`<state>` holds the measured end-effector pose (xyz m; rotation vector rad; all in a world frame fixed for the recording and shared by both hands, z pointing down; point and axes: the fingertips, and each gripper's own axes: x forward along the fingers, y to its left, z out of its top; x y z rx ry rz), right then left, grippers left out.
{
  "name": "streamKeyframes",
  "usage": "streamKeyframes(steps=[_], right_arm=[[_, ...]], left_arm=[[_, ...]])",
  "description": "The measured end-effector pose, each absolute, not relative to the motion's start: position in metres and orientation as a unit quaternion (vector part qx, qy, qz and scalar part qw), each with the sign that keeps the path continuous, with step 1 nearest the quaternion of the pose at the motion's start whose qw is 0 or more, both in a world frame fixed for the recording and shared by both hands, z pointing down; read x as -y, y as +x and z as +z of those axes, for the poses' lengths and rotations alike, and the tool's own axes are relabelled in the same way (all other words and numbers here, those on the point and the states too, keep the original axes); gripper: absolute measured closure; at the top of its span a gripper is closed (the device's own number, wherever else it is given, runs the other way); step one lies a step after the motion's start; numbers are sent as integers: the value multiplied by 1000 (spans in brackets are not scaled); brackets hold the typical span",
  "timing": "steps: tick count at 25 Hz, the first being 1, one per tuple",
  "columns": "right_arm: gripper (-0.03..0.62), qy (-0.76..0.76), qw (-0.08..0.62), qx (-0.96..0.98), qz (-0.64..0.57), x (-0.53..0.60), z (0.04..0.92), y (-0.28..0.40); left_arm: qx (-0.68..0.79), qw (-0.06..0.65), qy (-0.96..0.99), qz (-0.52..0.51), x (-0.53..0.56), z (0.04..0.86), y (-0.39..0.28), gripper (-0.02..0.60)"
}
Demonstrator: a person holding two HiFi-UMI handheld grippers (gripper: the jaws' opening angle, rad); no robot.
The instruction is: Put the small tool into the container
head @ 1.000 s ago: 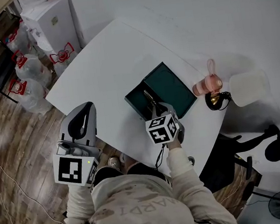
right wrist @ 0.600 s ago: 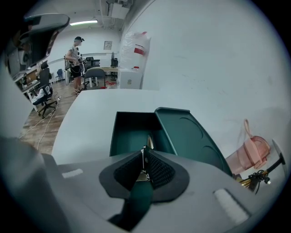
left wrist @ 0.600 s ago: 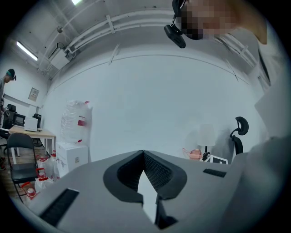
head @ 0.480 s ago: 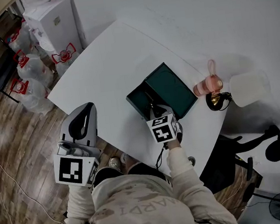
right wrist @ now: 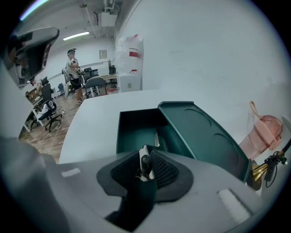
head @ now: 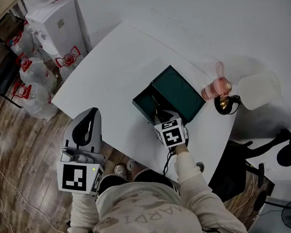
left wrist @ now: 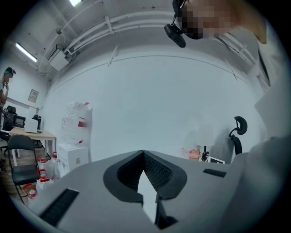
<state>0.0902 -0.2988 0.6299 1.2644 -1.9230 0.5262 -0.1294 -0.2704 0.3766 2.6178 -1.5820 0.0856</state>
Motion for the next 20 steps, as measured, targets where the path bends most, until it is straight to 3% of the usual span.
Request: streamKeyframes(steps=[4, 7, 20], right_arm=[[505, 505, 335, 762, 227, 296, 619, 89], [583, 519, 306, 763, 234, 290, 610, 90], [585, 581, 195, 767, 190, 258, 542, 101]], left_arm=[[515, 38, 856, 27, 266, 374, -130, 577], [513, 35, 857, 25, 263, 372, -130, 578], [490, 19, 871, 16, 241, 359, -121, 578]])
